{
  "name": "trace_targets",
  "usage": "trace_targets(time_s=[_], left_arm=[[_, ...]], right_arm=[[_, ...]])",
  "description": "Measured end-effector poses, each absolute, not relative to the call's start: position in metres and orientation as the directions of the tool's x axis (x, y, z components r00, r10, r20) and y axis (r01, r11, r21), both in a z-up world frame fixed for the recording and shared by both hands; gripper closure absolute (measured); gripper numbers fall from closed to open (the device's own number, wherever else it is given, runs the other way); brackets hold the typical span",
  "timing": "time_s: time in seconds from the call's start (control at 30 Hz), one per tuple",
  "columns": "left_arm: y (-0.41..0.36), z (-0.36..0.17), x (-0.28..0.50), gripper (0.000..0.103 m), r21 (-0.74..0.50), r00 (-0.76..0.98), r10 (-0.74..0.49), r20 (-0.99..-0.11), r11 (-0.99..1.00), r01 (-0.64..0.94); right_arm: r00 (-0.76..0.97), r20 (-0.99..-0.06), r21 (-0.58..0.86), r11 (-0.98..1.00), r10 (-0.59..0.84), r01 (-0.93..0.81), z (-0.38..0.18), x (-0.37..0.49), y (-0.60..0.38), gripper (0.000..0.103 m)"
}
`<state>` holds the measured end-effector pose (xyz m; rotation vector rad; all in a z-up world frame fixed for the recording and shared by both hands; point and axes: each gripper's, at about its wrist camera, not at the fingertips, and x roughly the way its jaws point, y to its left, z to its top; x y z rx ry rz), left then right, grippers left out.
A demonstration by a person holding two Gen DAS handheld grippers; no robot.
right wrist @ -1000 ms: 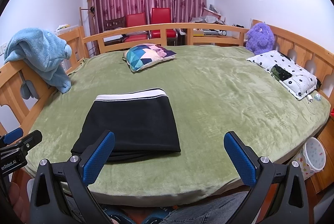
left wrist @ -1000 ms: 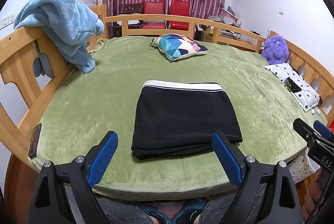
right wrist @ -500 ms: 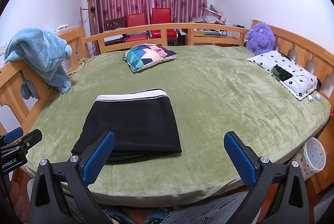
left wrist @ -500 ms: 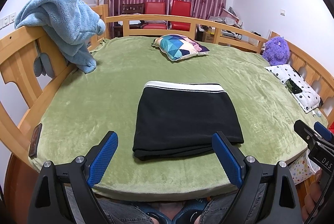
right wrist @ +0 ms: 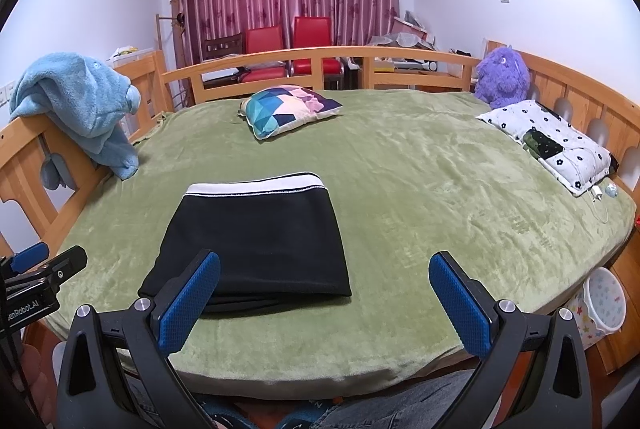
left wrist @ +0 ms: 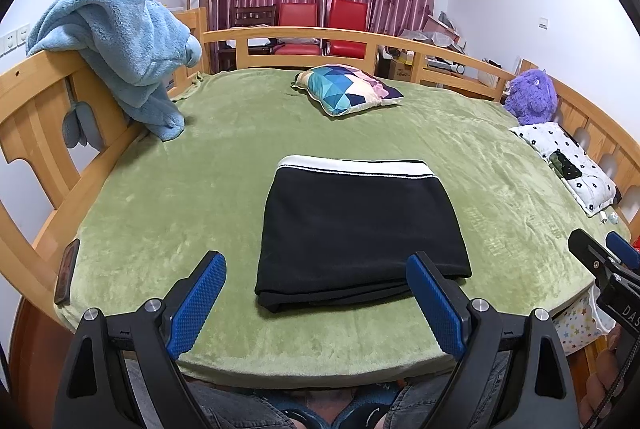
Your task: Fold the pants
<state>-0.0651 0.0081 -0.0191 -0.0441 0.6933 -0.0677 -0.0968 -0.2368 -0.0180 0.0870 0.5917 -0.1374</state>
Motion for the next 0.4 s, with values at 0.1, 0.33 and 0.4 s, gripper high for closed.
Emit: trace_targets(time_s=[0.1, 0.33, 0.4], left_arm=[[0.007, -0.021, -0.065, 0.011, -0.062, 0.764, -0.073, -0.641, 0.997, 0.042], [0.01, -0.024, -0.051, 0.011, -0.071, 0.767, -0.071, -0.638, 0.997, 0.034], [0.009, -0.027, -0.046, 0.011, -0.075, 0.768, -0.072, -0.636, 0.997, 0.032]], right_arm=[[0.819, -0.565, 0.046, 0.987, -0.102, 0.154, -0.019, -0.092, -0.234, 0.001], [0.816, -0.57, 0.046, 0.988, -0.097, 0.149, -0.024, -0.084, -0.229, 0.001], [0.814, -0.573, 0.046, 0.988, -0.094, 0.147, -0.027, -0.081, -0.226, 0.001]])
